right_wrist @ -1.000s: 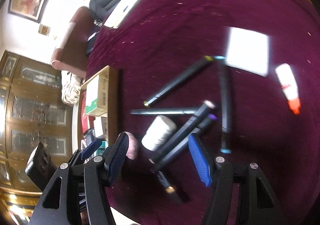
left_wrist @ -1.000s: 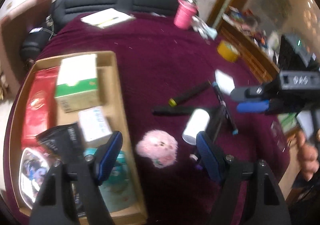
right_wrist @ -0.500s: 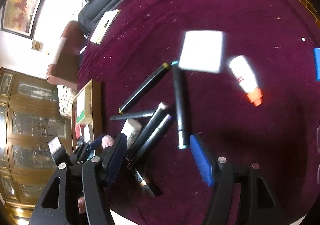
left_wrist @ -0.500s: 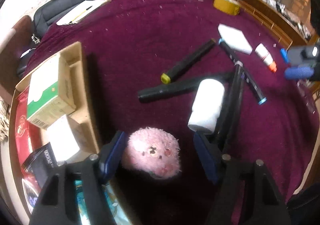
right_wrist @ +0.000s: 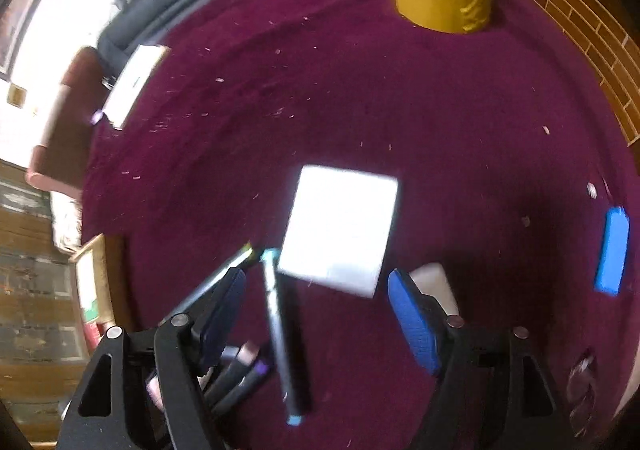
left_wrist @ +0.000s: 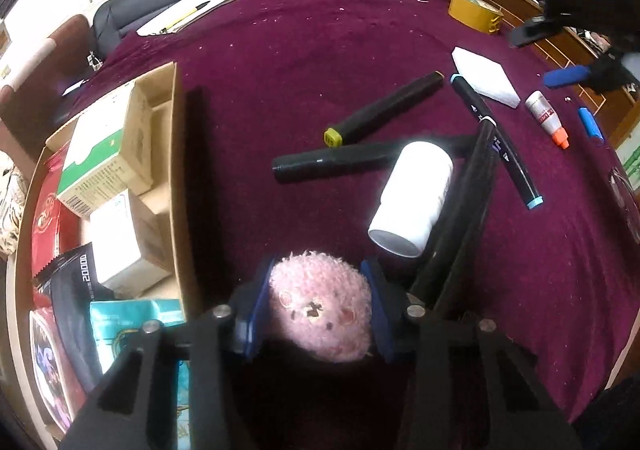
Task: Organize objects
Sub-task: 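Grasp the pink fluffy ball with the left gripper while the right gripper approaches the white pad, then grasp the white square pad with the right gripper and lift it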
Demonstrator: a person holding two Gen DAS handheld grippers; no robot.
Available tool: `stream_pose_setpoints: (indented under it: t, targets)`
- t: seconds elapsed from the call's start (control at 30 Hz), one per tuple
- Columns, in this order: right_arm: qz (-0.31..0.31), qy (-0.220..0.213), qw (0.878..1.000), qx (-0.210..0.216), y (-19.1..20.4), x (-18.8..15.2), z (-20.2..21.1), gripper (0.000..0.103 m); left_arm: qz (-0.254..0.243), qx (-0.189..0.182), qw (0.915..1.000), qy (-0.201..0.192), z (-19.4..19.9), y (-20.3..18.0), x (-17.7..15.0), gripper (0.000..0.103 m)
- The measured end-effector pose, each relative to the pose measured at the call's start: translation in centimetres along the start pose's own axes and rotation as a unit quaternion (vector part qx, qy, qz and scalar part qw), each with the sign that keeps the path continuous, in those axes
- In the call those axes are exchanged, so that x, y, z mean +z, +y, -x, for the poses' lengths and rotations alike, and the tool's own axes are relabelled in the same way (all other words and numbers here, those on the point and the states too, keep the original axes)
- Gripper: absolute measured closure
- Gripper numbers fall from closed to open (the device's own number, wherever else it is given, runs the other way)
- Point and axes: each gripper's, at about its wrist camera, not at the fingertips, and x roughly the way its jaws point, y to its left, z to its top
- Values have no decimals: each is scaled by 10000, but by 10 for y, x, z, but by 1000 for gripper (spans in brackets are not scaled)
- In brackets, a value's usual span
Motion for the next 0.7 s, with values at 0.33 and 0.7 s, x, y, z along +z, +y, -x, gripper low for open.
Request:
stream_pose_setpoints:
  t: [0.33,0.7]
  targets:
    - [350,4,9974,-626,5,16,-37,33,66,99,9999,-74,-4,-1,6,58]
    - [468,-609,9968,210,-13,-2,15,85,694,-429,9960,-358,14,14,2,71]
